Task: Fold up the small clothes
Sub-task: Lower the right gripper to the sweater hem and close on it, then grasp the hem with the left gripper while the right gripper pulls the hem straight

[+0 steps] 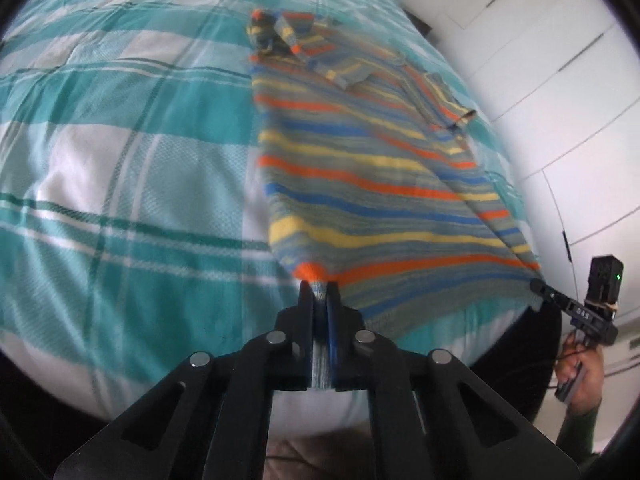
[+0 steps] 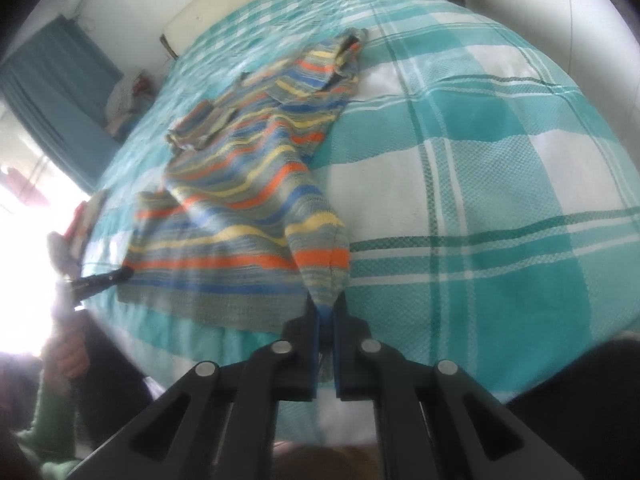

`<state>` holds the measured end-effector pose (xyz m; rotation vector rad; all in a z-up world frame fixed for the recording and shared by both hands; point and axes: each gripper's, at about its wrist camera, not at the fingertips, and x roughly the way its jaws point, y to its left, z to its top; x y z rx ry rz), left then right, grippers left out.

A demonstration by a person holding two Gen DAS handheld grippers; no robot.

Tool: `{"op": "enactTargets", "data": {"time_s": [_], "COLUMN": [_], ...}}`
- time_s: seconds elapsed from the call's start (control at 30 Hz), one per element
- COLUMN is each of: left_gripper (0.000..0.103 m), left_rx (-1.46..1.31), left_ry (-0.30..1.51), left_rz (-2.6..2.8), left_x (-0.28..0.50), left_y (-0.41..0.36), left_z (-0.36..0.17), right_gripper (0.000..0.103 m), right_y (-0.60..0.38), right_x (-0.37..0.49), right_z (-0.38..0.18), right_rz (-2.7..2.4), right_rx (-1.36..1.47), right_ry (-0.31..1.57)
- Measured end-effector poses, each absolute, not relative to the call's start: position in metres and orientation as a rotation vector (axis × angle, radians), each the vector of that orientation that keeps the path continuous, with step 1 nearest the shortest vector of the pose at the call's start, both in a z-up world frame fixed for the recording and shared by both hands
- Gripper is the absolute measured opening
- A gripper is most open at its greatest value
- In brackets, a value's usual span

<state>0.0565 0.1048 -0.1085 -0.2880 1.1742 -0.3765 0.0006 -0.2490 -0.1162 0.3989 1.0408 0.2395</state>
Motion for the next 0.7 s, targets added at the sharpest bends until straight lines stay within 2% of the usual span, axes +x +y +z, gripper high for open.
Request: {"op": "enactTargets", "data": {"time_s": [0.13,0.27,0.33,0.37,0.4,0.43,0.47,0.5,0.53,0.57,0.67,0.7], "left_gripper": [0.003,0.007,0.013,0.025,0.053,0.067,0.082,0.083,0.083,0.083,0.081,0.071], "left_rx": [-0.194,-0.038,-0.032,-0.073,-0.119,-0.154,-0.175,-0.181,-0.180,-0.176,-0.164,-0.150], "left_ry": [1.202,1.276,1.279,1.265,1.247,1.219,1.181,1.149,1.137,1.139,1.159,1.174], "left_rz": [-0.321,-0.146,-0.106,-0.125,-0.149,-0.163,-0.168,-0.173,-0.188,-0.207,-0.239,-0.243], "left_x": [0.033,0.044,0.042,0.040,0.037,0.035,0.033,0.033,0.034,0.037,0.050,0.053], "left_y": [0.114,0.112,0.123,0.129,0.135,0.140,0.143,0.144,0.141,0.137,0.117,0.109], "left_z": [-0.094,-0.137,-0.146,-0.144,-0.140,-0.136,-0.131,-0.128,-0.127,-0.128,-0.139,-0.146], "right_gripper": [0.005,0.005,0.006,0.008,0.010,0.012,0.025,0.034,0.052,0.055,0.055,0.055], "right_y": [-0.238,-0.225,-0.223,-0.225,-0.228,-0.233,-0.237,-0.241,-0.245,-0.247,-0.243,-0.239], "right_x": [-0.011,0.005,0.008,0.007,0.005,0.003,0.003,0.003,0.003,0.003,0.005,0.007], "right_z": [-0.099,-0.140,-0.162,-0.167,-0.167,-0.166,-0.165,-0.163,-0.163,-0.162,-0.165,-0.168], "right_rz": [0.326,0.272,0.241,0.229,0.226,0.221,0.221,0.222,0.228,0.236,0.265,0.277], "right_rx": [0.408,0.343,0.321,0.326,0.347,0.372,0.394,0.418,0.442,0.460,0.465,0.456], "right_ry": [1.058,1.166,1.221,1.227,1.225,1.217,1.210,1.203,1.191,1.178,1.163,1.163]}}
